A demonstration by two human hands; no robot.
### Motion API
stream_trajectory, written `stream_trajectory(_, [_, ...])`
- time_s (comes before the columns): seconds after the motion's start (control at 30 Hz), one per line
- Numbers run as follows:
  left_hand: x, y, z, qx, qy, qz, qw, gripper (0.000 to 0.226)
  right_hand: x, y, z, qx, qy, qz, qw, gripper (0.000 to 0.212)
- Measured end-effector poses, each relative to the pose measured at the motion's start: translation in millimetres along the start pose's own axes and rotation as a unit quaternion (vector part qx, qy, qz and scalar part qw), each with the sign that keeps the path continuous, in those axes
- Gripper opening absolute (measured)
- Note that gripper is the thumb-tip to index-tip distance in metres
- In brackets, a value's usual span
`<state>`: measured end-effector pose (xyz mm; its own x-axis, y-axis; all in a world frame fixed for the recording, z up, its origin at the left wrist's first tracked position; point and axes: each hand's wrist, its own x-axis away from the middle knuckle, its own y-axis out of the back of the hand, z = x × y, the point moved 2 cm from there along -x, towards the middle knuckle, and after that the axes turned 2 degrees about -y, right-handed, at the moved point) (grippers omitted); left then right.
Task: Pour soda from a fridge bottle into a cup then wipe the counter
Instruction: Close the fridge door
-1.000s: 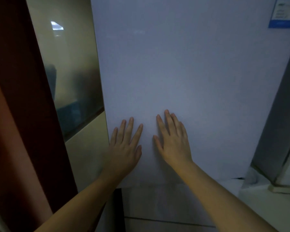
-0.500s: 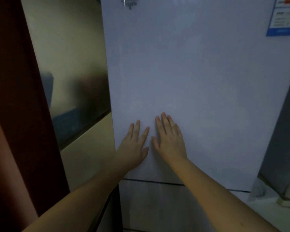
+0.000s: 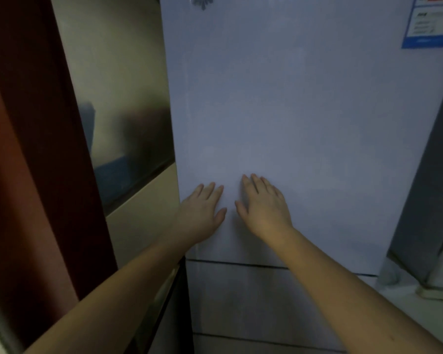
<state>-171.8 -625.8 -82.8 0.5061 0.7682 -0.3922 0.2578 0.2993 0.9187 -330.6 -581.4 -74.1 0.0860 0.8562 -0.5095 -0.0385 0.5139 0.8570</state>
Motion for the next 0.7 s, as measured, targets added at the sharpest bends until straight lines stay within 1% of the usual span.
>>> stream_trajectory(0.2, [41.7, 16.9, -10.7, 0.032, 0.033, 0.063, 0.997, 0.062, 39.6, 8.3, 6.7, -0.003, -0.025, 0.067, 0.997, 0.065])
stream_trajectory(0.33, [72.8, 29.5, -16.1, 0.031, 0.017, 0.058, 0.998, 0.061, 70.0, 15.9, 16.0, 0.002, -0.045, 0.088, 0.995, 0.063])
stream_trajectory(0.43, [100.5, 29.9, -19.7, 0.037, 0.014, 0.074, 0.996, 0.061, 99.8, 25.1, 23.7, 0.010, -0.055, 0.094, 0.994, 0.060])
stream_trajectory(0.7, [164.8, 34.3, -42.7, 0.030, -0.037, 0.104, 0.993, 0.061, 191.1, 49.1, 33.2, 0.022, -0.091, 0.134, 0.987, 0.059])
